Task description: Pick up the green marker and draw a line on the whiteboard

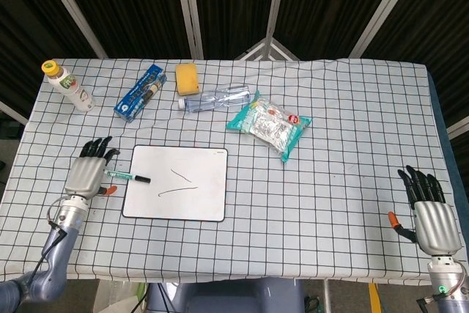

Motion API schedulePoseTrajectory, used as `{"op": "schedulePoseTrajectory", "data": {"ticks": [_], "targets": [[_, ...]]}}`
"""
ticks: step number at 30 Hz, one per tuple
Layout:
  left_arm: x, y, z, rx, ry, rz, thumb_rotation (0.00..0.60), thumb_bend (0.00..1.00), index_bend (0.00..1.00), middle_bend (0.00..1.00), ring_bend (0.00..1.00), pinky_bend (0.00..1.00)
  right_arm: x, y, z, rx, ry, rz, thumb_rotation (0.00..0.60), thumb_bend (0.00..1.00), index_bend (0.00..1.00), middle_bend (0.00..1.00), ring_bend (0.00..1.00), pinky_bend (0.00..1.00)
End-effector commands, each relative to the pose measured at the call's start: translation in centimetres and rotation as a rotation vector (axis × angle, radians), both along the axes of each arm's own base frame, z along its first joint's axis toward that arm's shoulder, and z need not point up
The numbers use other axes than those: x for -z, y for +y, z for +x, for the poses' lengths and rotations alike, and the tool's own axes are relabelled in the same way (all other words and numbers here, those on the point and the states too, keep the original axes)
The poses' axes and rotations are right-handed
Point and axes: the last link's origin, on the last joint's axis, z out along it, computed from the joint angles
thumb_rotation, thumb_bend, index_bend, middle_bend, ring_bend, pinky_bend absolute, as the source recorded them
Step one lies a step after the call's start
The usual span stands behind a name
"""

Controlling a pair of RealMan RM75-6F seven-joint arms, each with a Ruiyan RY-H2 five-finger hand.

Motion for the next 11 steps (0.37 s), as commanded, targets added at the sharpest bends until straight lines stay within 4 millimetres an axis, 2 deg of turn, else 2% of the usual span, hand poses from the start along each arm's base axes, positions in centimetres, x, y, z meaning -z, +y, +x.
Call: {"op": "schedulePoseTrajectory", "data": {"ticks": [1, 4, 5, 8, 11], "targets": [[-3.5, -2.9, 0.0, 0.014, -0.080, 0.050, 0.600, 0.18, 0.19, 0.00, 0.00, 0.00, 0.0, 0.0, 0.0, 0.000, 0.005, 0.004, 0.600, 0.35, 0.00, 0.00, 0.00, 0.00], [-5.7, -5.2, -0.2, 0.039, -0.091, 0.081, 0.600, 0.16, 0.14, 0.00, 0.00, 0.00, 0.0, 0.1, 0.0, -0.010, 0.016, 0.011, 0.600, 0.35, 0.00, 0.00, 0.00, 0.00], [-6.4, -6.0, -0.5, 0.045, -0.083, 0.095, 0.600, 0.14, 0.09, 0.00, 0.00, 0.00, 0.0, 0.0, 0.1, -0.019, 0.019, 0.015, 0.600, 0.35, 0.00, 0.00, 0.00, 0.00], [-8.3, -8.9, -2.3, 0.052, -0.006, 0.127, 0.600, 0.10, 0.00, 0.00, 0.00, 0.00, -0.2, 0.0, 0.2, -0.060, 0.052, 0.012, 0.600, 0.35, 0.00, 0.00, 0.00, 0.00], [-9.8, -11.3, -3.6, 0.052, 0.024, 0.163, 0.600, 0.08, 0.00, 0.00, 0.00, 0.00, 0.1, 0.1, 0.2, -0.080, 0.074, 0.012, 0.600, 0.35, 0.00, 0.00, 0.00, 0.00]]}}
